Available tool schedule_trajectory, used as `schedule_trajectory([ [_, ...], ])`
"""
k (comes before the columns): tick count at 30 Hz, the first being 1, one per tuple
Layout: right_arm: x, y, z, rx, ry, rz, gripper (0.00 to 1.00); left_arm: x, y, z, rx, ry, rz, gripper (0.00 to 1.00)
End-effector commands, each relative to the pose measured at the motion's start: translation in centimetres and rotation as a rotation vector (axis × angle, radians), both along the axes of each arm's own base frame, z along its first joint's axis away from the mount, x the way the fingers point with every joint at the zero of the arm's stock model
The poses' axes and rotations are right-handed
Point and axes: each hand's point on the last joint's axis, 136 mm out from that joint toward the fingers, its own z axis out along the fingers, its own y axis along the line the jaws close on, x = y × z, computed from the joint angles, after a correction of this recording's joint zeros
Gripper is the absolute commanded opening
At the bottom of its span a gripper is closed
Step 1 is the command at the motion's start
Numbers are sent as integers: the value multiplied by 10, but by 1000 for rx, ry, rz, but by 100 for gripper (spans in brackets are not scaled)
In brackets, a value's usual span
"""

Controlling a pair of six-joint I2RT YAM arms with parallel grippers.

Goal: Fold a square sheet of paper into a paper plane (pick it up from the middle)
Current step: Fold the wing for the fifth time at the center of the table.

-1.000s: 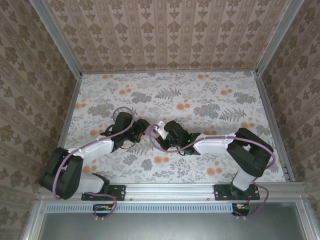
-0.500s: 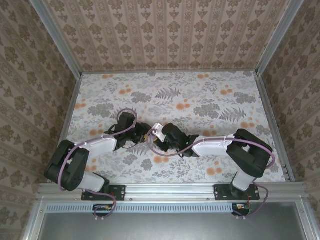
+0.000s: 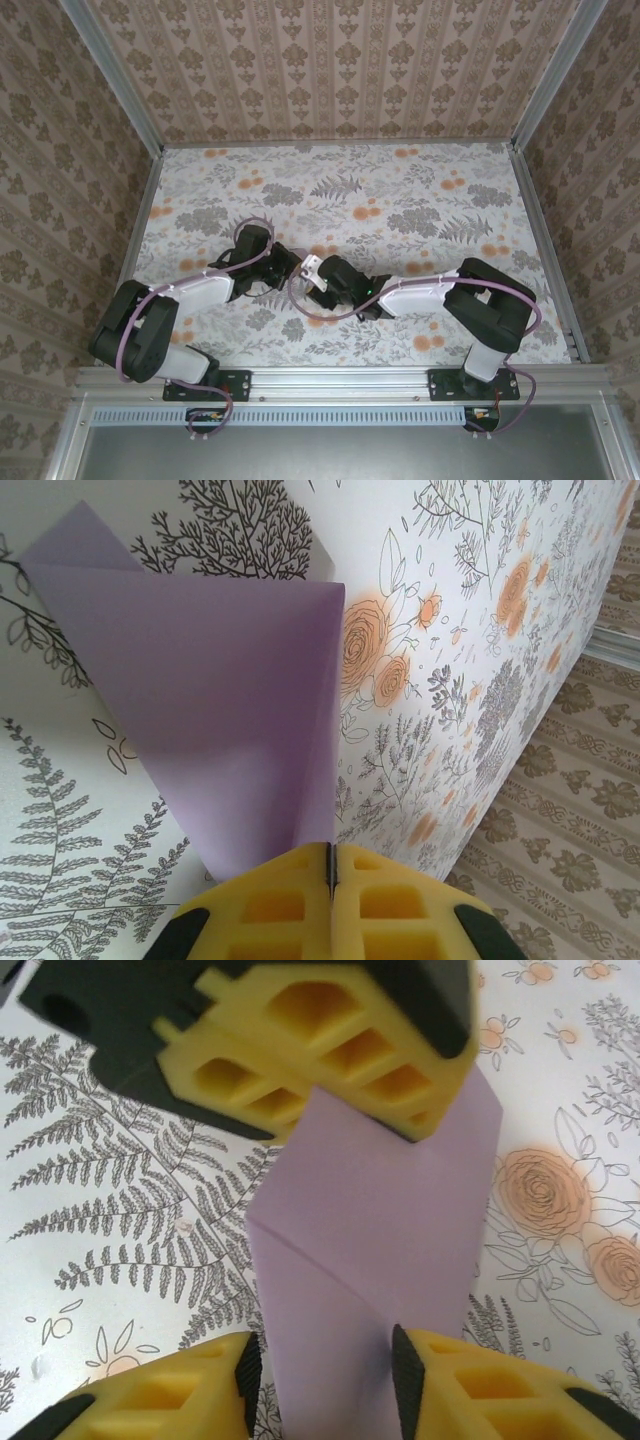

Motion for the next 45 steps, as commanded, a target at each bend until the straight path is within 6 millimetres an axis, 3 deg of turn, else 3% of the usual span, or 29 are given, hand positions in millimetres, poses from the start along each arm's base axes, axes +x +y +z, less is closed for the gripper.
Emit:
schedule_trajectory([
  [1, 1, 4, -3, -46, -51, 21, 39, 2, -2, 7, -11, 8, 5, 1],
  [11, -3, 9, -3, -46, -42, 47, 18, 1, 8, 5, -3, 22, 24, 4],
  [16, -6, 14, -2, -2, 27, 60, 7, 0, 24, 9, 33, 9, 20, 25],
  [21, -2, 18, 9, 118, 153, 46, 1, 6, 54, 16, 112, -12, 24, 45],
  [28, 3, 23, 16, 270, 358, 33, 0, -1, 88, 11, 177, -13, 57, 57],
  [38, 10, 38, 8, 419, 641, 17, 0, -10, 89, 11, 170, -95, 34, 63],
  [45, 12, 38, 0, 449, 724, -2, 0, -11, 101, 33, 228, -215, 48, 87],
])
